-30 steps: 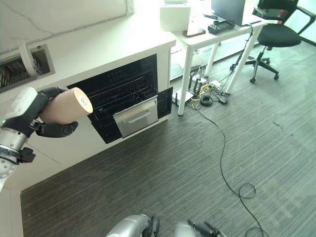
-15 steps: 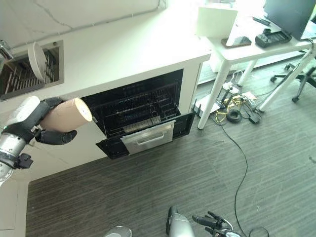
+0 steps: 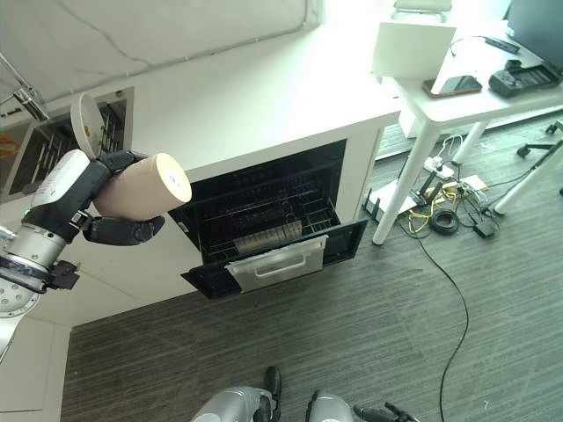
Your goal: Place the dishes in the dishwasher.
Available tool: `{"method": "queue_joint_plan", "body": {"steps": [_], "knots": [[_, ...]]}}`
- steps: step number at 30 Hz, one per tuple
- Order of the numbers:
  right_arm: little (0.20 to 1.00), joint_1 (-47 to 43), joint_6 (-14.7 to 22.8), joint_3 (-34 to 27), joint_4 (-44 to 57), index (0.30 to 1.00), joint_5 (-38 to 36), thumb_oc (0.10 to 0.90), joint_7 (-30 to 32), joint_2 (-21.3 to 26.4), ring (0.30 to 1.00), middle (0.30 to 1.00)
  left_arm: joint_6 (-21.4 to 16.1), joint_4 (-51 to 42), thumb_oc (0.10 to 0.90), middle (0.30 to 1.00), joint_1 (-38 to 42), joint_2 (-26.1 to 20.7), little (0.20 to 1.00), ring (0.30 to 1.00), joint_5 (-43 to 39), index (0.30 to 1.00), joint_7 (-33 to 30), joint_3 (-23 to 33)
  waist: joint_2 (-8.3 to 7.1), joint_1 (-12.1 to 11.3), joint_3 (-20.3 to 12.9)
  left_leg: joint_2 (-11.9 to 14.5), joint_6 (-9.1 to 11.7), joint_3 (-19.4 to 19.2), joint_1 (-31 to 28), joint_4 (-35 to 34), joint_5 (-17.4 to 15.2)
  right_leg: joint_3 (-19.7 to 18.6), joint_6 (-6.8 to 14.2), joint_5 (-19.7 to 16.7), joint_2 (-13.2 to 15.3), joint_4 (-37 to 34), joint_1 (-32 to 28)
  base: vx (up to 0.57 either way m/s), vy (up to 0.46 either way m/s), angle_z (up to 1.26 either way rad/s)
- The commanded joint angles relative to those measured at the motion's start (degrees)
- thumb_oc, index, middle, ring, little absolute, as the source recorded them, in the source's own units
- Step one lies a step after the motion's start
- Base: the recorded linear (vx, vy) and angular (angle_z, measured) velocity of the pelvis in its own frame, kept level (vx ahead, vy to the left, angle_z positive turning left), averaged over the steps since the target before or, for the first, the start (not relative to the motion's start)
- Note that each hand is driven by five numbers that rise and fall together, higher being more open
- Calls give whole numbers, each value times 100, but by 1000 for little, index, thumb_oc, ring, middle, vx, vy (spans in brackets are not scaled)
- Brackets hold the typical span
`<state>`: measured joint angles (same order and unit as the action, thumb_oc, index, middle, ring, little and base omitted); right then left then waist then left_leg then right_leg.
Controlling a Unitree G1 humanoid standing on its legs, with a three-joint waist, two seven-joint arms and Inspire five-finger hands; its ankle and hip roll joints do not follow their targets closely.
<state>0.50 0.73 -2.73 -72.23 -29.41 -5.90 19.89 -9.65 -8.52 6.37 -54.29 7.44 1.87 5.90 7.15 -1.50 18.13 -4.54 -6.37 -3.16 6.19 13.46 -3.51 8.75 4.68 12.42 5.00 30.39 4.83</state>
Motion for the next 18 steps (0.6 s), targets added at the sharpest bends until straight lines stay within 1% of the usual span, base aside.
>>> {"method": "queue_joint_plan", "body": {"steps": [1,2,4,5,6,7,8,9,10,12,13,14,15,16,17,18], "knots": [[900,-182,374,9,193,900,-98,800,-35,-42,900,900,14,-234,400,300,867,-379,300,300,-139,300,-465,566,46,148,-122,-6,207,424,-287,373,-832,-124,295,-752,-63,562,99,97,-104,73],[900,-146,432,17,214,900,-106,800,-81,-41,900,900,-4,-185,400,300,935,-411,300,300,-198,300,-494,511,24,171,-126,-22,191,463,-318,373,-860,-92,253,-774,102,322,141,127,-162,82],[900,-147,492,44,210,900,-25,800,-99,-34,900,900,14,-141,400,300,1046,-484,300,300,-242,300,-481,471,6,190,-142,12,239,513,-389,373,-943,-60,239,-877,398,-512,131,167,-241,74],[900,-173,519,59,163,900,-33,800,-99,-31,900,900,36,-124,400,300,1110,-526,300,300,-244,300,-464,439,-1,206,-142,25,261,588,-441,373,-1012,-85,262,-937,443,-925,85,242,-423,47],[900,-262,485,62,70,900,-86,800,-118,20,900,900,122,-121,400,300,1204,-639,300,300,-288,300,-467,384,-112,229,-121,-10,331,708,-561,373,-1190,-308,386,-976,689,-1320,247,300,-507,24],[900,-335,442,51,-7,900,-68,800,-145,39,900,900,154,-48,400,300,1283,-789,300,300,-403,300,-494,331,-222,229,-143,-49,366,788,-627,373,-1335,-647,533,-1048,866,-1320,477,306,-519,26],[900,-358,428,36,-54,900,-32,800,-183,40,900,900,158,12,400,300,1338,-884,300,300,-488,300,-501,301,-253,221,-170,-39,389,841,-644,373,-1401,-841,604,-1071,908,-1320,554,354,-530,51],[900,-386,391,16,-99,900,-4,800,-223,30,900,900,123,141,400,300,1419,-1095,300,300,-720,300,-453,306,-265,200,-235,54,459,984,-662,373,-1445,-1156,682,-1022,906,-1320,514,420,-667,59],[900,-368,378,43,-112,900,-72,800,-254,13,900,900,25,238,400,300,1358,-1296,300,300,-979,300,-353,446,-253,145,-302,247,571,1156,-658,373,-1386,-1239,751,-777,789,-1320,324,415,-701,74],[900,-352,340,112,-84,900,-7,800,-261,0,900,900,36,209,400,300,1156,-1389,300,300,-1119,300,-264,706,-299,52,-344,486,706,1151,-661,373,-1313,-1028,729,-584,787,-1320,159,302,-576,82],[900,-355,276,154,-63,900,209,800,-266,32,900,900,120,124,400,300,964,-1436,300,300,-1129,300,-238,923,-337,-5,-362,707,813,1096,-691,373,-1247,-830,671,-491,788,-1320,74,236,-497,63],[900,-364,264,177,-71,900,340,800,-279,62,900,900,123,88,400,300,859,-1439,300,300,-1112,300,-242,1026,-345,-3,-363,822,863,1051,-723,373,-1218,-730,635,-464,775,-1320,45,211,-489,16],[900,-377,313,244,-99,900,501,800,-262,107,900,900,110,35,400,300,762,-1453,300,300,-1168,300,-233,1138,-352,-28,-351,1015,948,917,-689,373,-1093,-581,562,-402,757,-1320,-8,121,-315,3],[900,-389,348,279,-117,900,523,800,-238,123,900,900,105,2,400,300,695,-1450,300,300,-1194,300,-218,1215,-348,-21,-341,1083,983,883,-660,373,-1034,-534,520,-374,734,-1320,-30,115,-334,7],[900,-395,386,323,-129,900,472,800,-226,177,900,900,105,-61,400,300,668,-1424,300,300,-1196,300,-182,1281,-355,-42,-313,1215,1043,800,-564,373,-822,-462,450,-302,688,-1320,-85,73,-342,20],[900,-383,456,300,-149,900,305,800,-242,245,900,900,77,-141,400,300,658,-1403,300,300,-1246,300,-100,1370,-364,-70,-276,1377,1092,621,-455,373,-533,-317,366,-230,615,-1320,-146,50,-401,28]]}}
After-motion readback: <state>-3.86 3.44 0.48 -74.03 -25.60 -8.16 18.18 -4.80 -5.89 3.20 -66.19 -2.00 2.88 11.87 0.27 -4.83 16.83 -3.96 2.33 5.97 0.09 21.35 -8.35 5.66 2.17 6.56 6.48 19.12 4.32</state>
